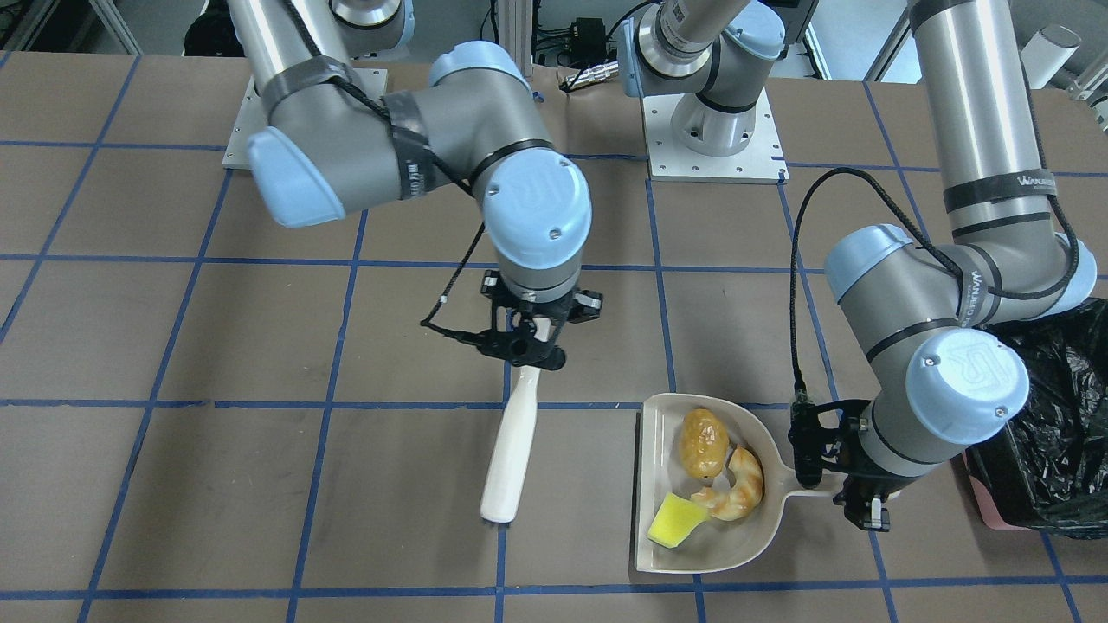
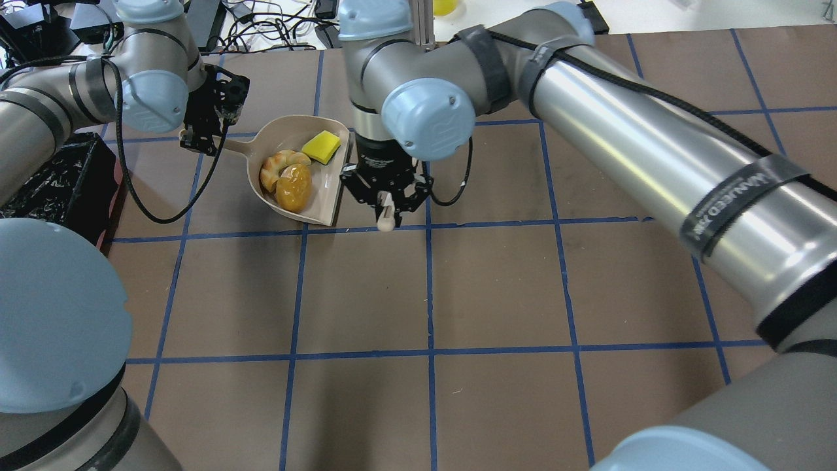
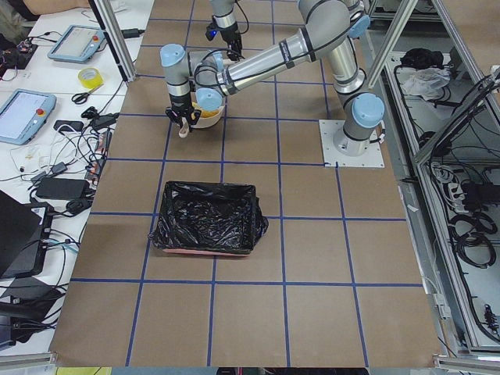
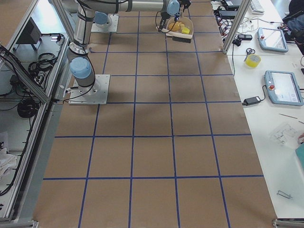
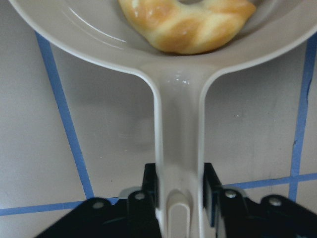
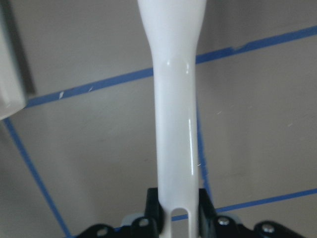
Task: Sweep and dump trash into bin
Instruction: 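Lift dustpan toward the trash bag with left gripper while right returns brush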
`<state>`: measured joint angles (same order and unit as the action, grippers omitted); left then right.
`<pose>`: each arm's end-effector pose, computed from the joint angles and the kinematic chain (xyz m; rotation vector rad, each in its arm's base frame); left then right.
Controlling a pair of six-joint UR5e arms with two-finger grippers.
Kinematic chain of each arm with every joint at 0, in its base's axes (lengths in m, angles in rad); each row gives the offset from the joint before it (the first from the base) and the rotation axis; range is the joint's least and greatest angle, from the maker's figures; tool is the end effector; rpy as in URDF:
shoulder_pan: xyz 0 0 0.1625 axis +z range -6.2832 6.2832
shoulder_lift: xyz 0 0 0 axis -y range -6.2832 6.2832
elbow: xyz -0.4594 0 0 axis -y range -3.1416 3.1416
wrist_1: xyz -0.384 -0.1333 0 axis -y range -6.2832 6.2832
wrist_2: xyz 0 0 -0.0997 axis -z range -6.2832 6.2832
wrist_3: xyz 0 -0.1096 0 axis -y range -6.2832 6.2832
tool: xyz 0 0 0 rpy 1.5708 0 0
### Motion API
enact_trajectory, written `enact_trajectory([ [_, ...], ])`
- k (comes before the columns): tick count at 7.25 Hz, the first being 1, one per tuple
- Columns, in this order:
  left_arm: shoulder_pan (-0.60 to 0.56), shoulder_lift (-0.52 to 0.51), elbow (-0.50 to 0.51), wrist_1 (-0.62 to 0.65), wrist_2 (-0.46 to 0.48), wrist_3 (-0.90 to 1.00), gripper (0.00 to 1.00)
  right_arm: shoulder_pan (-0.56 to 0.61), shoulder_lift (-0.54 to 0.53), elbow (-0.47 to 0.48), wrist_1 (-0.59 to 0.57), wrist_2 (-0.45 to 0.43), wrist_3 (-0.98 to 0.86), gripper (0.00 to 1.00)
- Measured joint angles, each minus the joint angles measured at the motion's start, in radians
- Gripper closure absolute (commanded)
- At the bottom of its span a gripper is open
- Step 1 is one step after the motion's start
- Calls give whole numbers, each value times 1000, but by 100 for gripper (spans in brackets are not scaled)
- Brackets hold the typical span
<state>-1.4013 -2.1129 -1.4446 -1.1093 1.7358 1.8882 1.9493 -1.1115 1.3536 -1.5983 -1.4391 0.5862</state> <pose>0.0032 -0.7023 0.2974 2.2779 1.9711 0.1780 0.3777 -0.5501 0.3548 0.3433 3.0812 0.3907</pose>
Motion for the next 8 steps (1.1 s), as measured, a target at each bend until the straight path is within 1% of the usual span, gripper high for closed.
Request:
enact_trajectory([
  [2, 57, 28, 14, -22, -13, 122, 100, -156, -98, 113, 6, -79, -182, 100],
  [3, 106, 43, 17, -35, -40, 198, 100, -239, -135, 166, 3, -104, -276, 100],
  [5, 232, 68, 44, -107, -117, 331, 100, -419, -171, 221, 1, -133, -488, 100],
  [6, 298, 73, 86, -174, -150, 394, 100, -505, -175, 241, -6, -150, -594, 100],
  [7, 361, 71, 151, -261, -169, 468, 100, -574, -174, 269, -40, -180, -692, 100],
  [8, 420, 62, 226, -352, -177, 541, 100, -620, -172, 309, -115, -220, -779, 100],
])
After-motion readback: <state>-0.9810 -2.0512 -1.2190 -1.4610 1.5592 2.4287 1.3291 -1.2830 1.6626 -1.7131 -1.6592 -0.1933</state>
